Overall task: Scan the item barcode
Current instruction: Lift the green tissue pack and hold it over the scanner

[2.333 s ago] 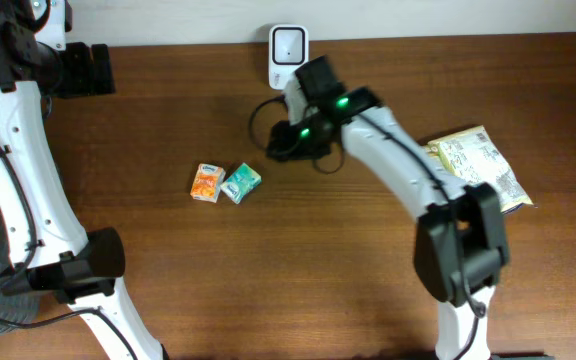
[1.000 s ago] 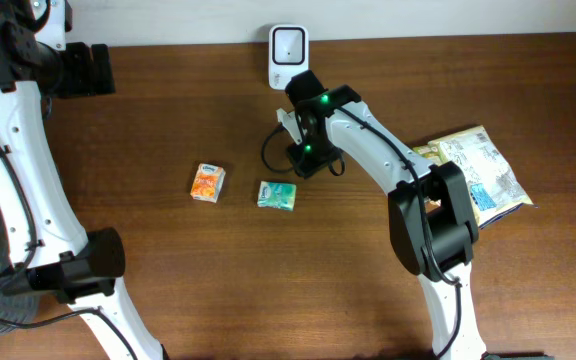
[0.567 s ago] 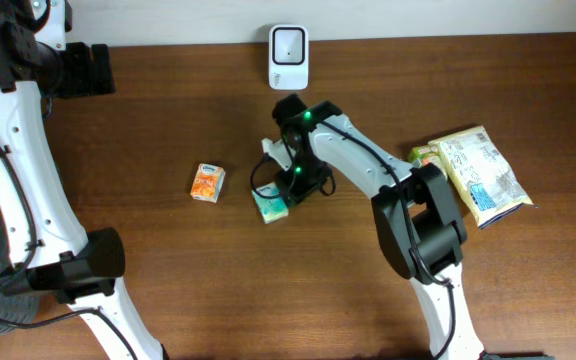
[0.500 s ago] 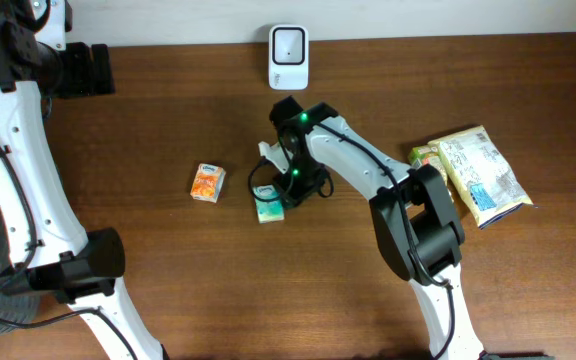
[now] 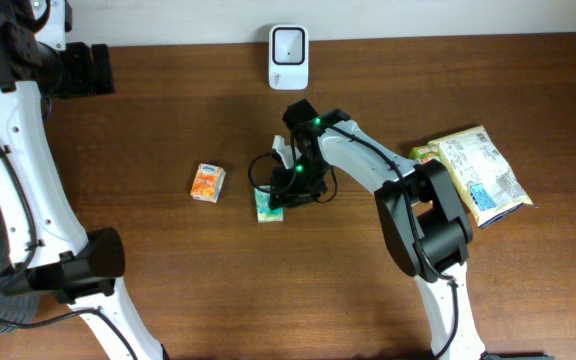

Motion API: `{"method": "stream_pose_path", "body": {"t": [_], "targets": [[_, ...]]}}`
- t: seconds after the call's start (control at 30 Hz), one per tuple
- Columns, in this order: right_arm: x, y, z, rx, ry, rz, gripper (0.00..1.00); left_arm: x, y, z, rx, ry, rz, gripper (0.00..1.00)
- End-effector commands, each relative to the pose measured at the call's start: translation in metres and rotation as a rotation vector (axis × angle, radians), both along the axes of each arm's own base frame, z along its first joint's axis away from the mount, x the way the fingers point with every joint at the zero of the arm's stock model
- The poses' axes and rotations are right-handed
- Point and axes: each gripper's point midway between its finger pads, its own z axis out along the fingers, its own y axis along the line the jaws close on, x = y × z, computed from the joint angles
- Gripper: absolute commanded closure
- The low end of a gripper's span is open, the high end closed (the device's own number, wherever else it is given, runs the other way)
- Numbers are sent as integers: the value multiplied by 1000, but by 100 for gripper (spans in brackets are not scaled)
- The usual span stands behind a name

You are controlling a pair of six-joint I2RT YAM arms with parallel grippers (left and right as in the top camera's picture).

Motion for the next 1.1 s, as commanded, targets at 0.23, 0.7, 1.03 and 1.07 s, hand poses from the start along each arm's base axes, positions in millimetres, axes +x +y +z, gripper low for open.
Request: {"method": "stream_pose_path", "body": {"t": [0.23,0.7,1.03,1.07], "targets": [[1,2,2,10,-37,4,96,0,0,3,4,-8,-15,1],[52,-80,252,1071,-321,10,96,0,0,3,4,-8,-15,1],[82,-143,260,1043,-358,-154,96,0,0,3,4,-8,-15,1],[83,-143,266,1044,-376,-143,96,0,0,3,4,-8,-15,1]]}}
